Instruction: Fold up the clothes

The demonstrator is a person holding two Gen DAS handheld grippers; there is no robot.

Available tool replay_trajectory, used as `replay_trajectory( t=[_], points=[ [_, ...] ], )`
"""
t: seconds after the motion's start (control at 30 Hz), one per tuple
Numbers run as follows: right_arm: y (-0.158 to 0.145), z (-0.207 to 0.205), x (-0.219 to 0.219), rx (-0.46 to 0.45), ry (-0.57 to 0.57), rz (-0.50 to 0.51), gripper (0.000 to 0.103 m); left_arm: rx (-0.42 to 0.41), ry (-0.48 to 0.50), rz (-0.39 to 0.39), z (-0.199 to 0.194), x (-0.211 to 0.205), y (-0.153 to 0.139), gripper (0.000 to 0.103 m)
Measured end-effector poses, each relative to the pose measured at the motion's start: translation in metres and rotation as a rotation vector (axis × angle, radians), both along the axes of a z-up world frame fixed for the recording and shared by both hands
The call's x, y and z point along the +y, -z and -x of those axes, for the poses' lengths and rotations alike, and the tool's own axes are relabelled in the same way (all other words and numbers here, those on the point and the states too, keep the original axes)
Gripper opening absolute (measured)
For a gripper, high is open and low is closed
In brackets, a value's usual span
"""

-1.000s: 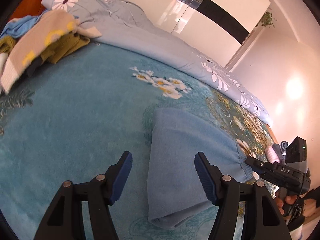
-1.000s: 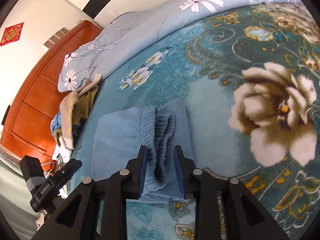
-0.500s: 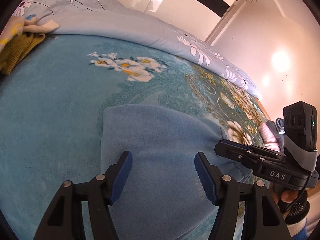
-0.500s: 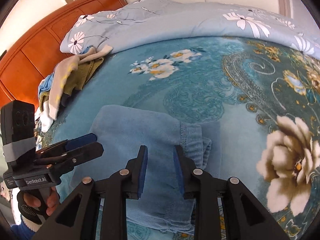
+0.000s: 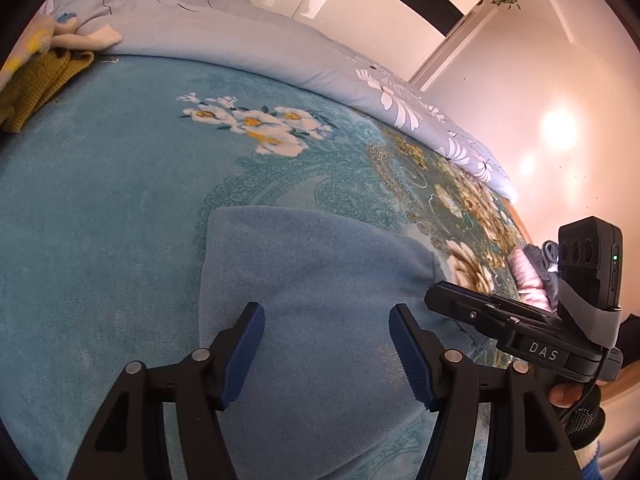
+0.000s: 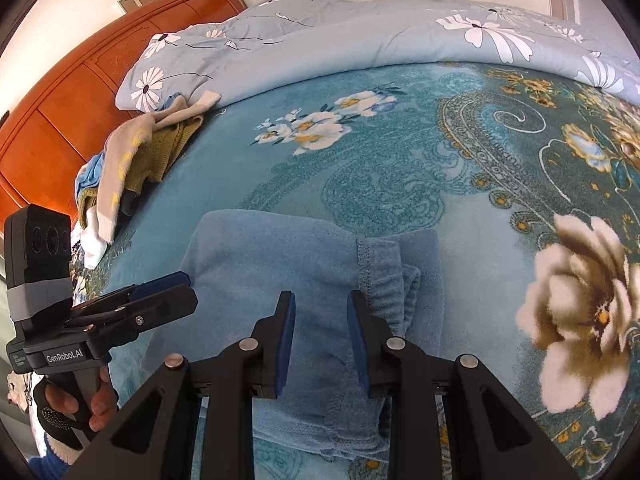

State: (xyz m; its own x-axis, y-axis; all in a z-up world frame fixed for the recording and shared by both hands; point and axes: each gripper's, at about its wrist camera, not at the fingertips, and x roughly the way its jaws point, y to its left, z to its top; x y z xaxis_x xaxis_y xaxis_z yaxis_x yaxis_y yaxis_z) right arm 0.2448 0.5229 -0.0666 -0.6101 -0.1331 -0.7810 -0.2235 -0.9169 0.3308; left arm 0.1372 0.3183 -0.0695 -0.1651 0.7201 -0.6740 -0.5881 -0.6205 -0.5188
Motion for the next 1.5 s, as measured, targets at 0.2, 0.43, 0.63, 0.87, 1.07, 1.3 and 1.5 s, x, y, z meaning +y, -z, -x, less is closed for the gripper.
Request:
replay_trajectory(
  t=[0.2, 0.43, 0.63, 0.87, 1.07, 1.3, 1.5],
  points=[
    [-0.016, -0.031, 0.009, 0.064, 0.052, 0.006, 0.051, -0.004, -0.129, -0.060, 0.003, -0.048, -0.003, 0.086],
    [0.012, -0.041, 0.028, 0.055, 0.126, 0.180, 0.059, -0.176, -0.170, -0.015, 0.014, -0.057, 0.043, 0.089],
    [0.037, -0.049, 0.044, 0.047, 0.189, 0.330, 0.073, -0.180, -0.109, -0.015, 0.009, -0.034, 0.046, 0.090],
    [0.047, -0.039, 0.043, 0.052, 0.197, 0.368, 0.075, -0.172, -0.067, -0.001, 0.008, -0.015, 0.046, 0.093],
    [0.049, -0.037, 0.044, 0.051, 0.206, 0.372, 0.073, -0.188, -0.065, -0.032, 0.010, -0.015, 0.047, 0.093],
    [0.046, -0.037, 0.041, 0.032, 0.209, 0.353, 0.046, -0.227, -0.126, -0.094, 0.010, -0.025, 0.049, 0.091],
    [0.034, -0.039, 0.035, 0.044, 0.202, 0.330, 0.039, -0.266, -0.184, -0.118, 0.008, -0.037, 0.052, 0.070]
  ],
)
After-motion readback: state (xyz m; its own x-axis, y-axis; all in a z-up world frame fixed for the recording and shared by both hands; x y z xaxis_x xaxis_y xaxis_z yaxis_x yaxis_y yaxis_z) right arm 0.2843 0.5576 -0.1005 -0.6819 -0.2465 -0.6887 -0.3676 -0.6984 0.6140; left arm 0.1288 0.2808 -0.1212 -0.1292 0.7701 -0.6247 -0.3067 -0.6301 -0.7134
